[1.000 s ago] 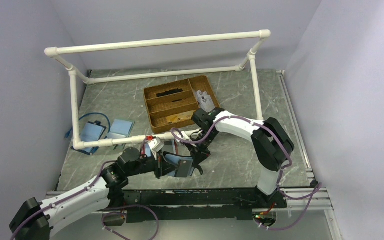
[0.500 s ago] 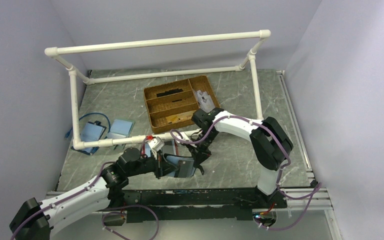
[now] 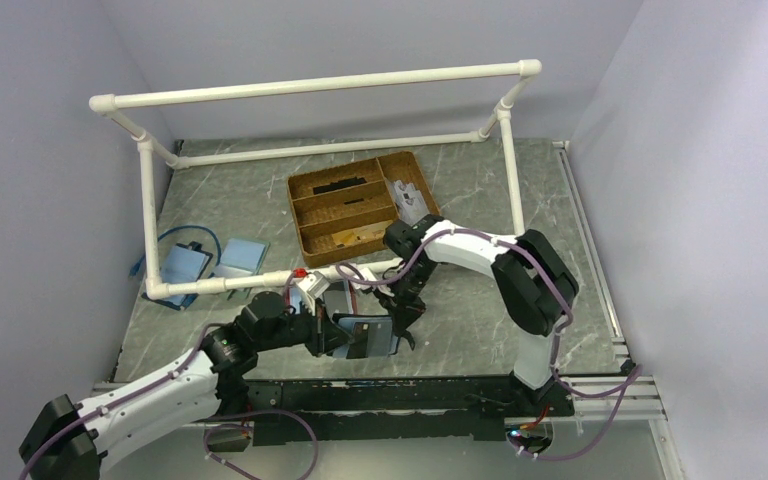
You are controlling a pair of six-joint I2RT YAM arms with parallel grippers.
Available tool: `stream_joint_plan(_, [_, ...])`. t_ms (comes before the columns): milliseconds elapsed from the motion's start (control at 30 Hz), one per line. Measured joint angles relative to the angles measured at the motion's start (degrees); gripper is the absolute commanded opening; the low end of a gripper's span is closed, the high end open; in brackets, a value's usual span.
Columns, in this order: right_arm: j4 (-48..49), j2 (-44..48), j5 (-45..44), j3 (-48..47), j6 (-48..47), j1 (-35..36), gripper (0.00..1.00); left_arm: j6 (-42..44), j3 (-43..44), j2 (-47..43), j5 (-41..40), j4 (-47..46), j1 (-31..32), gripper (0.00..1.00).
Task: Take the credit cards out of the card holder
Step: Remove the credit card from the card holder.
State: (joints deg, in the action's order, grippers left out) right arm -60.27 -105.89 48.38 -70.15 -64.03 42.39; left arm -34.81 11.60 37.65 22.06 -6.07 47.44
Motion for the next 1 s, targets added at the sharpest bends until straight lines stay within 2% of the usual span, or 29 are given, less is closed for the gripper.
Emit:
stream_joint_plan(133, [-1.01, -3.45, -0.42, -2.14, 1.03, -0.13, 0.00, -1.07, 0.00, -1.53, -0.83, 2.73, 0.00, 0.00])
stream_joint_plan(300, [-1.11, -5.14, -0.66, -3.02, 4.35, -0.42, 0.08, -2.40, 0.00, -4.33, -1.46, 5.55, 0.00, 0.00])
stream_joint_plan(433, [-0.61, -5.70, -1.46, -3.65, 7.32, -0.59, 0.16, -2.58, 0.04, -6.80, -2.25, 7.76, 0.00, 0.00])
stream_joint_plan(633, [0.42, -6.45, -3.13, -3.93, 10.47, -1.09, 0.35, -2.58, 0.92, -8.24, -3.06, 10.58, 0.00, 0.00])
stream_joint_plan(1000, [2.19, -5.75, -5.90, -3.91, 12.15, -3.21, 0.52, -2.38, 0.98, -6.40, -2.23, 9.31, 0.00, 0.00])
